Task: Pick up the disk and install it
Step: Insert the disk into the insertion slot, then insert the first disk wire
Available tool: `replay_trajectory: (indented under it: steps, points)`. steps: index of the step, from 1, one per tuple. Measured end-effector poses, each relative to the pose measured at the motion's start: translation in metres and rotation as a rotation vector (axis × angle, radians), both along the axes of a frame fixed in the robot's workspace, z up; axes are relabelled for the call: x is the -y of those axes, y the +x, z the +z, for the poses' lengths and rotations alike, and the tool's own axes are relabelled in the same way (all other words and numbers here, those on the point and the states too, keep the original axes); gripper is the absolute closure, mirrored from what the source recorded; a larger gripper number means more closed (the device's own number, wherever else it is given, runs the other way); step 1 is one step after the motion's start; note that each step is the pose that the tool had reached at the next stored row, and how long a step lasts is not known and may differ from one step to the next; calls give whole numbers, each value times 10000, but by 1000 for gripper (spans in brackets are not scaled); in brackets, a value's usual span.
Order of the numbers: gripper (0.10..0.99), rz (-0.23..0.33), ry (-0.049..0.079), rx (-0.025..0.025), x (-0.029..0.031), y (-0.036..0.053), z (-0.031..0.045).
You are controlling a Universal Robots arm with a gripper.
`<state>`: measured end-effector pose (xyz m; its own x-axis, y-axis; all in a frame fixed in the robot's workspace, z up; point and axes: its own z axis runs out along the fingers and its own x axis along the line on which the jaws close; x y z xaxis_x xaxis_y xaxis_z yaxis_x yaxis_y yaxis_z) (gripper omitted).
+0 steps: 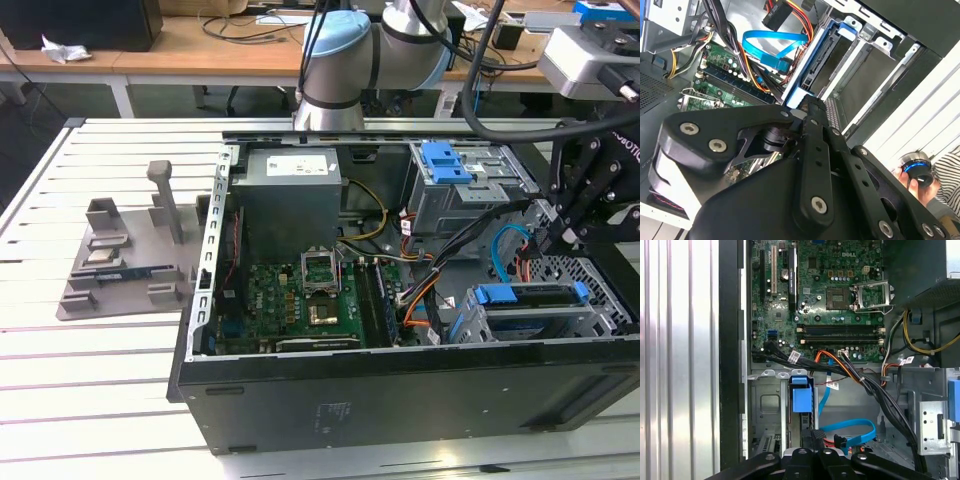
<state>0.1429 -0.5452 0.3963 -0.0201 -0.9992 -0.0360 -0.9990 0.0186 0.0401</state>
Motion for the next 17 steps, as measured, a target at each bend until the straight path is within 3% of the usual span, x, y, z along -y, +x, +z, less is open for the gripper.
replay_trajectory:
  steps: [7, 10, 11, 13, 17]
  points:
    - [973, 0, 0, 0, 0, 3, 0]
    - [784, 0, 0, 0, 0, 4, 0]
    - [784, 2, 0, -3, -7, 19, -1]
    - [784, 1, 0, -36, -39, 100, -8]
    - [784, 0, -6, -150, -194, 389, -57]
